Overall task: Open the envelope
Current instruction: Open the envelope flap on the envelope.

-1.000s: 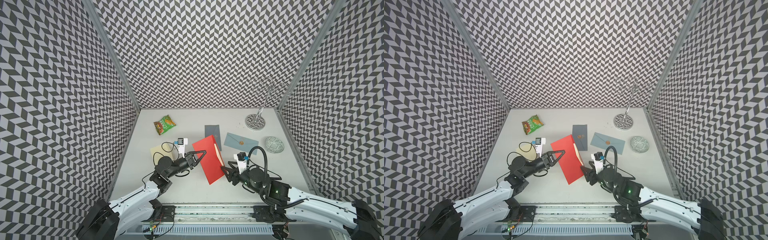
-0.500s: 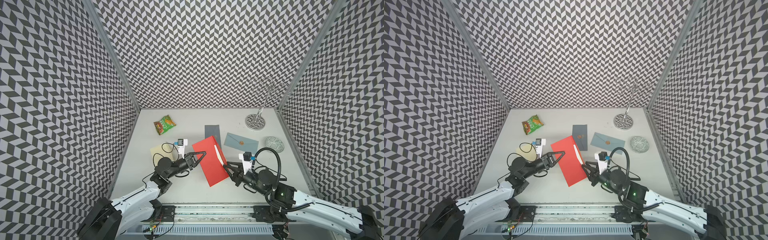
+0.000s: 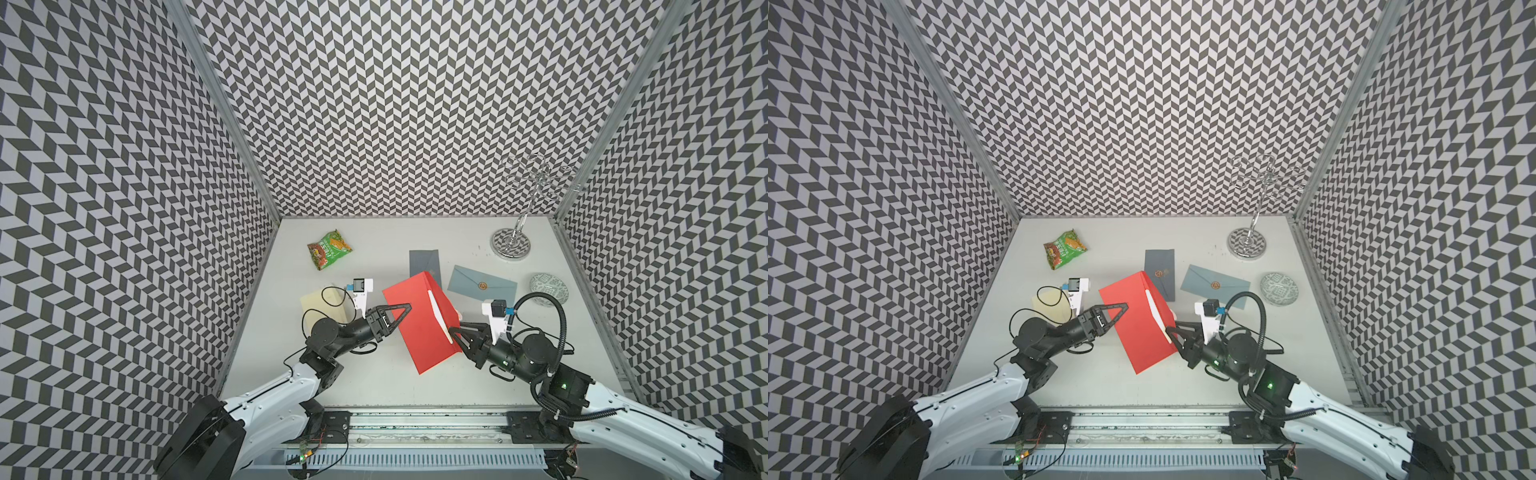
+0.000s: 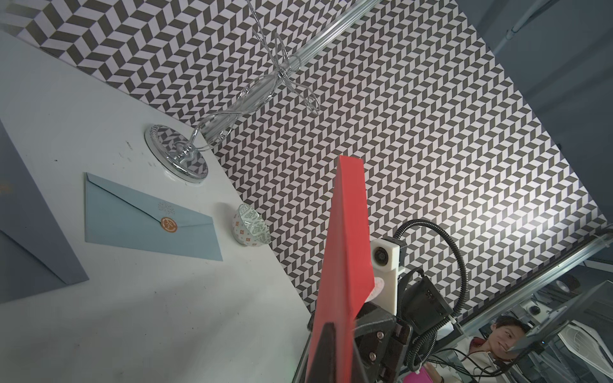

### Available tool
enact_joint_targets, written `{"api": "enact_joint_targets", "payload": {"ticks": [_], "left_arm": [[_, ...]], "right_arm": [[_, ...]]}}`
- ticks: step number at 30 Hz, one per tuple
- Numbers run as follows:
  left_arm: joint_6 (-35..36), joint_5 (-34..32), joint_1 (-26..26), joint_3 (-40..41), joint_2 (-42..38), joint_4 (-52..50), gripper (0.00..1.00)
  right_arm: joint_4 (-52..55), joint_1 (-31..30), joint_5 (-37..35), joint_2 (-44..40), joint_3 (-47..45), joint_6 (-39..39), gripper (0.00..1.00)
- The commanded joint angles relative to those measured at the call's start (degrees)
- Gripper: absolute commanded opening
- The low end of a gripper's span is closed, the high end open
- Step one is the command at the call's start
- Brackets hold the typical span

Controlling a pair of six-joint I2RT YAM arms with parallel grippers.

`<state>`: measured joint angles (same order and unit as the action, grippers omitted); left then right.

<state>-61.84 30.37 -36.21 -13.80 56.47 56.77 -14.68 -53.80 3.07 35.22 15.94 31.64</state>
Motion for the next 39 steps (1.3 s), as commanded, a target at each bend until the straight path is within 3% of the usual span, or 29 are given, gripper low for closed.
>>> {"api": "enact_joint_targets", "payload": {"ticks": [1,5,16,24,29,33,35,37,39], "left_arm": [[-1.0,2.9,0.3,0.2,0.8,5.3,0.0],[-1.1,3.2,0.5,0.4,0.8,6.0,0.0],[-2.4,4.6,0.5,0.6,2.3,9.3,0.0],[-6.7,7.0,1.3,2.7,7.8,21.3,0.0],[-5.0,6.1,1.5,1.9,8.5,17.9,0.0],[-2.1,4.7,1.7,0.9,6.7,11.5,0.07],[-0.9,3.0,1.7,1.2,5.7,9.0,0.18],[0.8,1.8,1.8,1.2,4.7,5.5,0.21],[2.4,0.6,2.0,0.8,3.9,1.5,0.34]], "right_arm": [[-6.0,0.9,3.2,-0.2,-1.1,2.0,0.29],[-7.6,3.3,5.2,-1.0,-2.2,4.4,0.27],[-16.6,8.5,20.3,0.4,-5.7,8.1,0.26],[-19.8,8.7,22.2,1.0,-6.6,9.3,0.19],[-18.3,9.0,22.1,-0.4,-6.4,8.5,0.09],[-16.5,9.1,21.2,-0.5,-5.7,7.9,0.02],[-16.9,9.2,21.2,-0.5,-5.9,8.1,0.01],[-16.5,9.2,20.3,-0.4,-5.8,8.1,0.0],[-15.8,9.2,18.5,-0.3,-5.8,7.8,0.0]]}}
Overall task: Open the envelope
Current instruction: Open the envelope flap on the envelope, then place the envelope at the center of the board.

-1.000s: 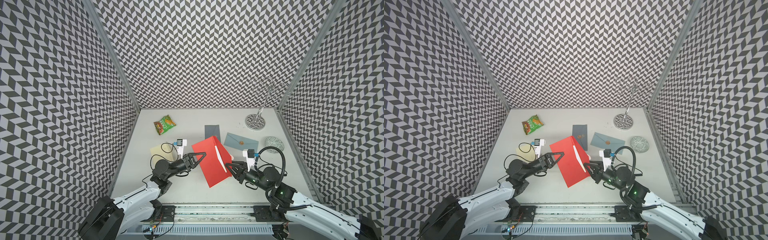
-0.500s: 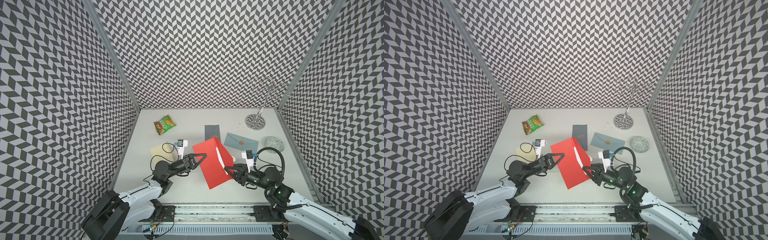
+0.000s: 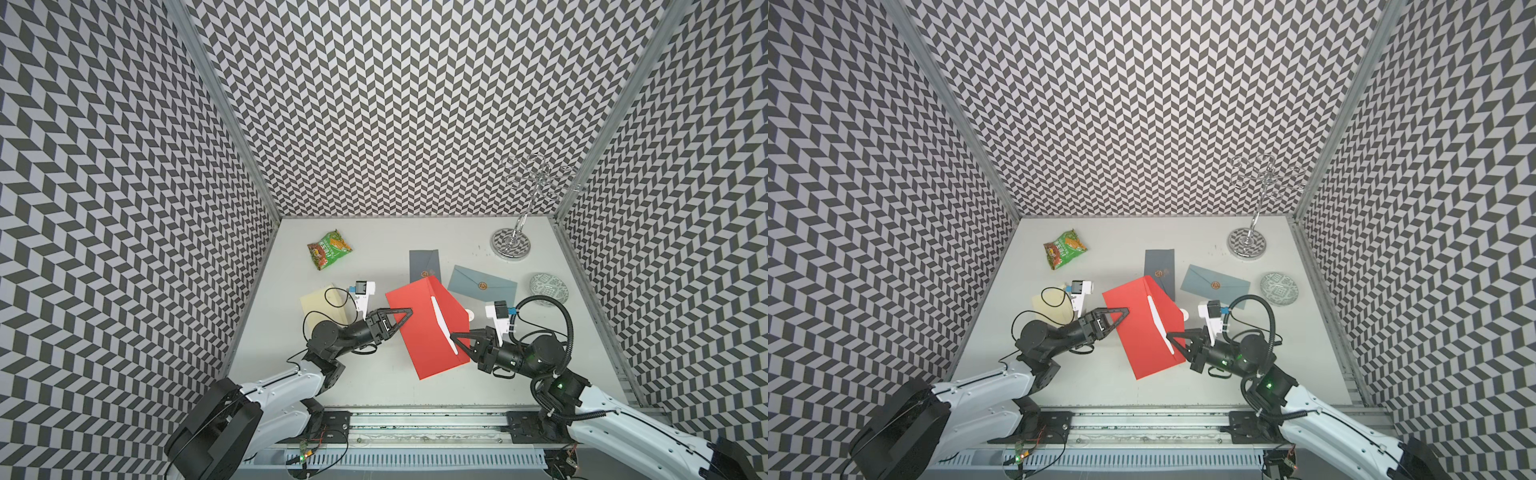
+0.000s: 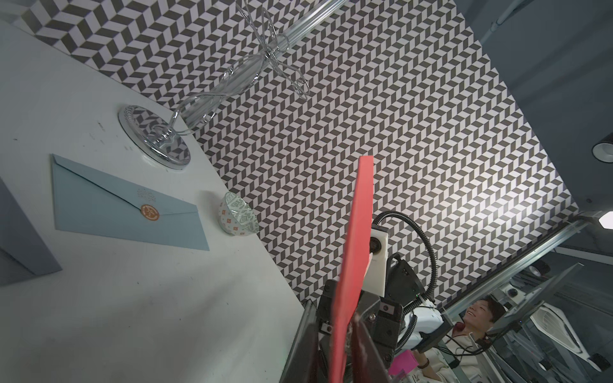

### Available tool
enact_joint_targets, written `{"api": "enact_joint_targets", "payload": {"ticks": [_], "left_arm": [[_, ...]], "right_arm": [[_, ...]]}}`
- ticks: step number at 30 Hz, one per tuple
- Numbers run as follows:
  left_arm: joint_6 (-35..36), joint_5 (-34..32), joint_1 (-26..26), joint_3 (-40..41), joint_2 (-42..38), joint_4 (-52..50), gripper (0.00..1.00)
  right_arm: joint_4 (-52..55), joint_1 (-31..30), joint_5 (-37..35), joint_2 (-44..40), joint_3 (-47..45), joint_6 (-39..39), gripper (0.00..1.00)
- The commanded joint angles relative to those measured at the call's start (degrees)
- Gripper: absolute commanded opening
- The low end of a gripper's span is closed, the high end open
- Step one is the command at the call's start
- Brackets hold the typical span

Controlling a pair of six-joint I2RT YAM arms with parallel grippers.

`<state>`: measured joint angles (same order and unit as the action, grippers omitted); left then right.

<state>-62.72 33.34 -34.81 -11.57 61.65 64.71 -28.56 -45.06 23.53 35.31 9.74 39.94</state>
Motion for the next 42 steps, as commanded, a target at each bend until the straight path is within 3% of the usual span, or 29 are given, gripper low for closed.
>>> {"api": "enact_joint_targets", "payload": {"ticks": [1,4,7,12,17,28,42], "left_arm": [[4.4,-2.9,0.7,-2.1,-1.7,-9.2,0.37],[9.9,-6.1,1.6,-6.0,-4.0,-23.3,0.45],[14.2,-13.3,1.8,-7.5,-7.6,-34.5,0.48],[17.5,-24.6,2.9,-7.3,-14.3,-46.3,0.51],[19.4,-36.6,3.0,-7.9,-20.8,-57.1,0.54],[23.9,-41.1,3.1,-11.5,-30.9,-65.4,0.62],[26.9,-44.4,3.1,-12.9,-39.4,-69.9,0.69]], "right_arm": [[-1.6,0.4,-3.2,-0.1,0.3,-0.6,0.0],[0.3,0.4,-8.5,1.3,0.2,-0.6,0.0],[0.5,0.4,-11.9,3.7,0.1,0.2,0.0],[-0.8,0.4,-15.8,8.8,-0.2,2.6,0.0],[-5.3,0.4,-15.4,15.5,0.5,4.0,0.0],[-11.0,0.3,-6.0,45.2,17.5,3.7,0.0],[-1.8,-0.1,-9.6,74.7,43.2,5.8,0.0]]}}
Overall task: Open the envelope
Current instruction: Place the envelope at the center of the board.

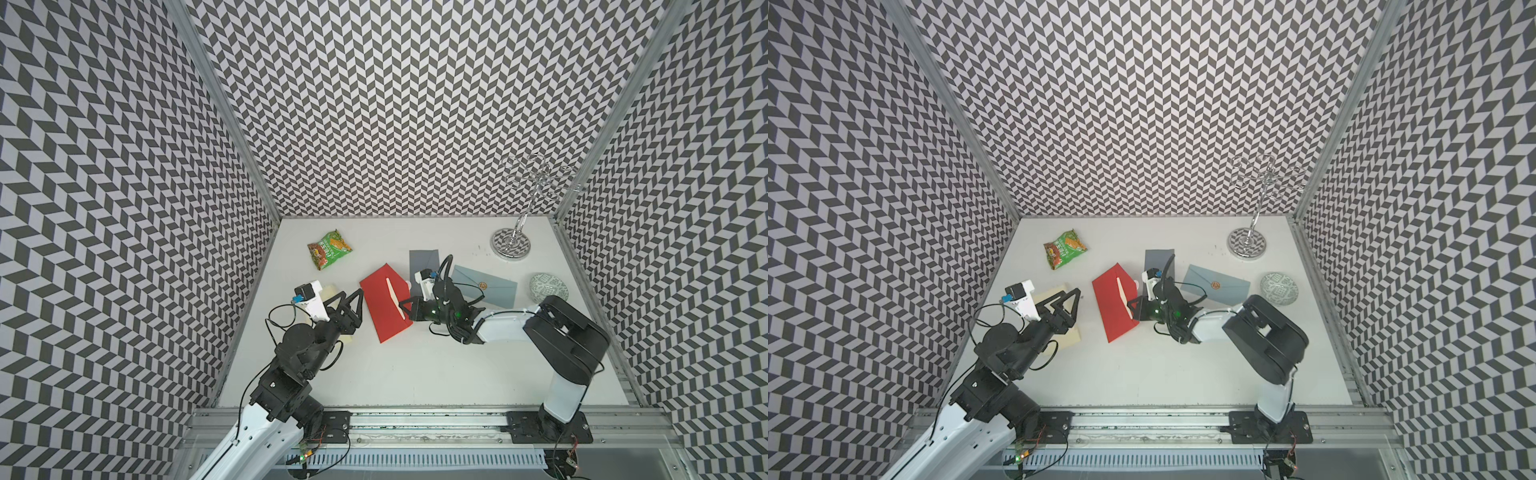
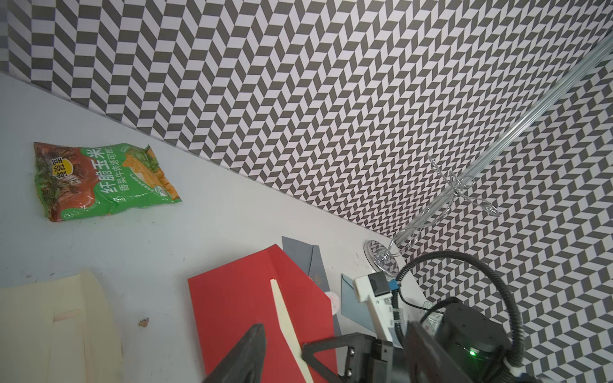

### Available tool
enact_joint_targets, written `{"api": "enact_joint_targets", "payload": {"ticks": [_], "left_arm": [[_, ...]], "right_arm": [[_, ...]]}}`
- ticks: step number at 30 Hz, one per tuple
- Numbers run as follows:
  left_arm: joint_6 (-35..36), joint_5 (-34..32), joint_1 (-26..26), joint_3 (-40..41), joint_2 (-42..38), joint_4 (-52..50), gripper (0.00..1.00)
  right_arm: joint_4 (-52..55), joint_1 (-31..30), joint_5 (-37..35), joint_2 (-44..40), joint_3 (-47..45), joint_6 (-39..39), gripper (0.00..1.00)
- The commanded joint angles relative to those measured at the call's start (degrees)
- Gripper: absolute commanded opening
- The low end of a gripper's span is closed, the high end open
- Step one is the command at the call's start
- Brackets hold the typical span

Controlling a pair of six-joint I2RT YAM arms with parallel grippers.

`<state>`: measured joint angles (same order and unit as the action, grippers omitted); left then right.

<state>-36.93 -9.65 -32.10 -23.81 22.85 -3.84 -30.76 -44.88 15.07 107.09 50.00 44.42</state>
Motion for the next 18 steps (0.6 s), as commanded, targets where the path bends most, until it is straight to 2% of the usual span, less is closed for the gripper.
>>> {"api": "enact_joint_targets", "payload": {"ticks": [1,7,18], "left_arm": [[1.2,-1.5,0.4,-0.6,-0.8,-1.4,0.69],[1.1,-1.5,0.4,-0.3,-1.0,-1.1,0.7],[0.7,-0.3,0.4,0.3,-0.5,-0.3,0.71]], "right_arm": [[0.1,-0.3,-1.2,4.6,4.0,2.1,0.0],[0.1,-0.4,0.8,13.3,10.3,5.4,0.0],[2.5,-1.2,0.7,17.2,15.5,5.1,0.0]]}}
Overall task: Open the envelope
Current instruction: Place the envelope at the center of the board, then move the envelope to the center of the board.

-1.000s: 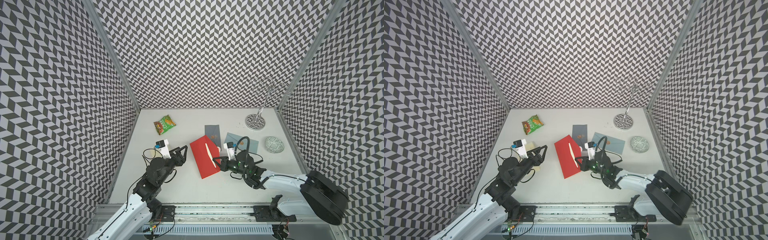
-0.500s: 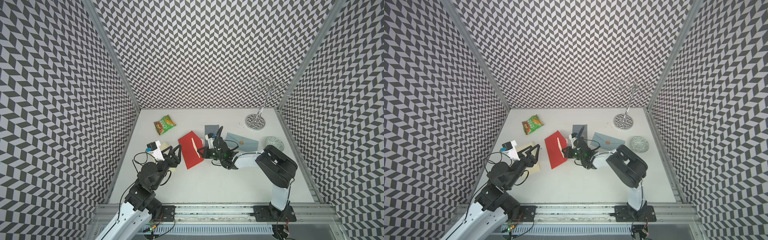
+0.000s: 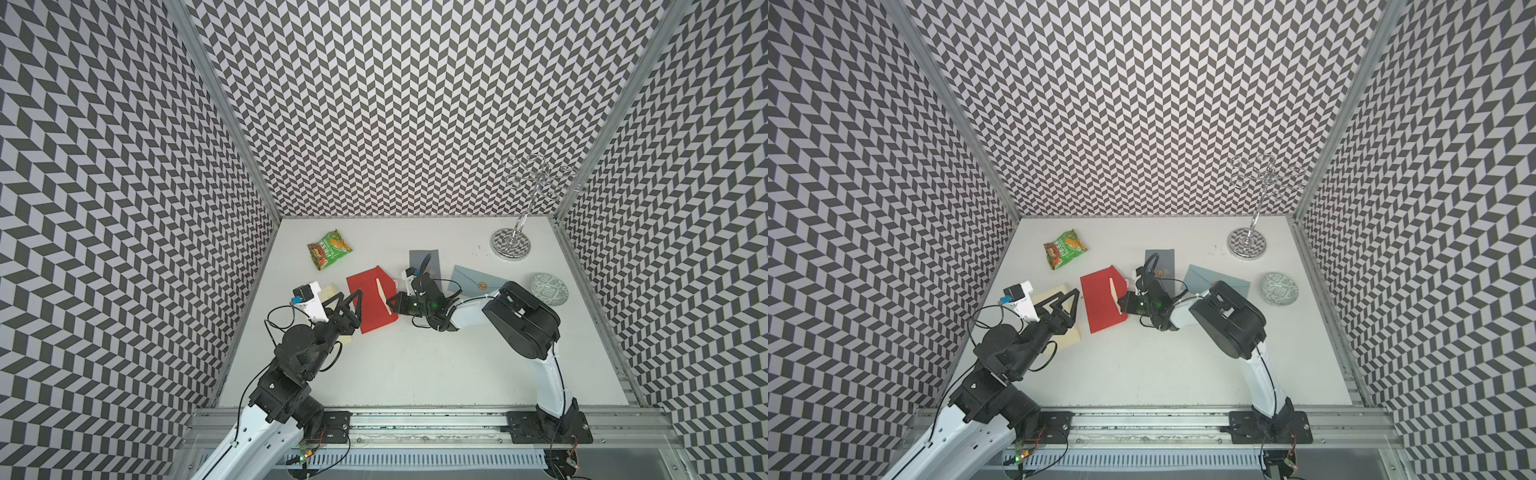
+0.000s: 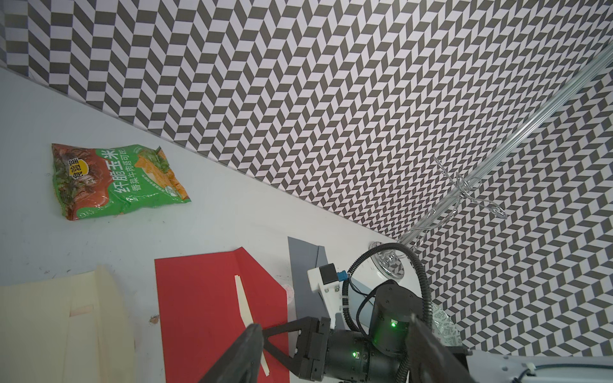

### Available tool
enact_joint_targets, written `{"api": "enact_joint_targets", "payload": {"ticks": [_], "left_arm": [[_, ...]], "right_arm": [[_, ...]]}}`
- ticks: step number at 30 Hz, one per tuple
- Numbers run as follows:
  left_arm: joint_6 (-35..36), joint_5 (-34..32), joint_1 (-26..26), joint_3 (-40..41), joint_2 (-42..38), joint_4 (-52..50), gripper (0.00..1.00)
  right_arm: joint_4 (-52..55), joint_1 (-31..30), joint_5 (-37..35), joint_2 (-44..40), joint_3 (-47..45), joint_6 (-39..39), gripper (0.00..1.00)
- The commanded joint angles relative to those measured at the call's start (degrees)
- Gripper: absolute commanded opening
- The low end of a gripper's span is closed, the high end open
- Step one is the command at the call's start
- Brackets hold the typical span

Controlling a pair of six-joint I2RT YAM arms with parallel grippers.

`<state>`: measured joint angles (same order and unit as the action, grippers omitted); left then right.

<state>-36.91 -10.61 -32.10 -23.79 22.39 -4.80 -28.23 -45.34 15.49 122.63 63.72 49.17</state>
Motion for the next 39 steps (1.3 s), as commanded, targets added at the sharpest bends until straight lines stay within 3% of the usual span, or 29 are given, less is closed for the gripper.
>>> {"api": "enact_joint_targets", "payload": {"ticks": [1,9,19,26,39], "left_arm": [[0.7,0.8,0.4,0.2,0.0,0.6,0.71],[0.5,0.8,0.3,0.2,-0.2,0.4,0.72],[0.4,0.8,0.4,0.6,-0.1,0.5,0.72],[0.2,1.4,0.4,1.2,0.1,1.4,0.72],[1.0,2.7,0.4,0.9,3.1,3.0,0.78]], "right_arm": [[0.7,-0.9,0.2,2.1,2.5,0.1,0.0],[4.6,-1.7,-1.5,2.2,4.7,-1.2,0.04],[11.5,-1.4,-8.7,-12.5,-0.4,-10.5,0.44],[17.0,3.3,-17.1,-19.6,-5.2,-13.4,0.49],[22.1,8.3,-13.7,-11.1,0.4,-15.2,0.49]]}}
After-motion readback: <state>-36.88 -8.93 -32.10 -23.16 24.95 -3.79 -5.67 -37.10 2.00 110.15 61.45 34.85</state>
